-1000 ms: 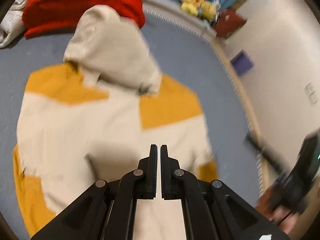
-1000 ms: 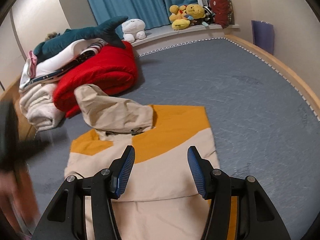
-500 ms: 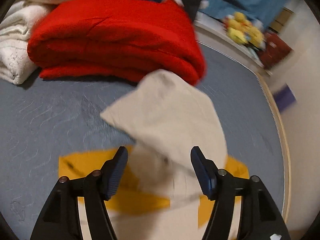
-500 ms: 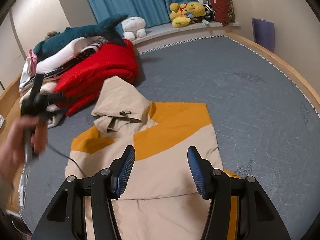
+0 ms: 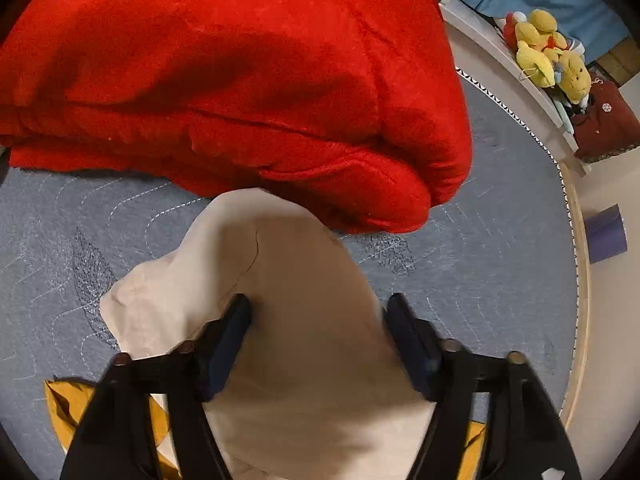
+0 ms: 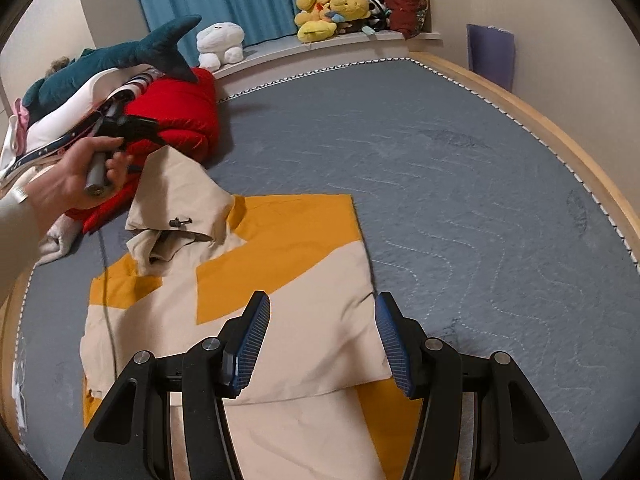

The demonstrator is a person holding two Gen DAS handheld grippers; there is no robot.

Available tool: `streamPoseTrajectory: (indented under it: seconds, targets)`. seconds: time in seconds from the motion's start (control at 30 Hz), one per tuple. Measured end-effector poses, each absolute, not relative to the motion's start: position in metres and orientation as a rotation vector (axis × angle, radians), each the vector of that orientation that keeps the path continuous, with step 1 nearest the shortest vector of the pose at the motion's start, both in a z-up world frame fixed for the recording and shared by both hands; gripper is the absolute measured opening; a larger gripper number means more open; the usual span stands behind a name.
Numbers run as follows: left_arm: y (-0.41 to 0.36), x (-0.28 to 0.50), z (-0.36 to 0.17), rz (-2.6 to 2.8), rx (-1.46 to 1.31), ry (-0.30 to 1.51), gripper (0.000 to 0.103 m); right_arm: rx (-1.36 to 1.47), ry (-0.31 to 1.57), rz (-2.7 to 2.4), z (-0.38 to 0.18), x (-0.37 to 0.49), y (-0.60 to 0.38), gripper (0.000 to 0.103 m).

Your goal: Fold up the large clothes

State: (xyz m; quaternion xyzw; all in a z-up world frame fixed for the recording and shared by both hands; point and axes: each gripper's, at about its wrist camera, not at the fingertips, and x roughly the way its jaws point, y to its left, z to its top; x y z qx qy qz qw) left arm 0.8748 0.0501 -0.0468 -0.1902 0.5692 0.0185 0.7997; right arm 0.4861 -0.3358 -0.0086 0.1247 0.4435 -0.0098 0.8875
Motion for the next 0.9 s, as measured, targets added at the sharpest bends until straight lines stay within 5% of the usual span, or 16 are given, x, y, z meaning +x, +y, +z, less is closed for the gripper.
streamPoseTrajectory:
  seconds: [0.07, 0.43, 0.57, 0.73, 0.9]
  targets:
    - [0.053, 0.864, -0.043, 0.031, -0.393, 1.23, 0.003, 0.242, 0.92, -0.003, -0.008, 0.485, -0.331, 0.056]
    - [0.02, 0.628, 0.042, -0.251, -0.664, 1.116, 0.0, 0.346, 0.868, 0.048, 0.018, 0.475, -0.33, 0.056]
    - [-0.039, 0.528, 0.017, -0.308, -0.605, 1.123, 0.002, 0.376, 0.856, 0.054, 0.022, 0.474, -0.329, 0.056]
    - [-0.046, 0.43, -0.071, -0.246, -0.497, 1.42, 0.005, 0.415, 0.861, 0.053, 0.021, 0.472, -0.333, 0.056]
    - [-0.004, 0.4, -0.004, -0.237, -0.422, 1.22, 0.006, 0.428, 0.881, 0.101, 0.018, 0.471, -0.329, 0.056]
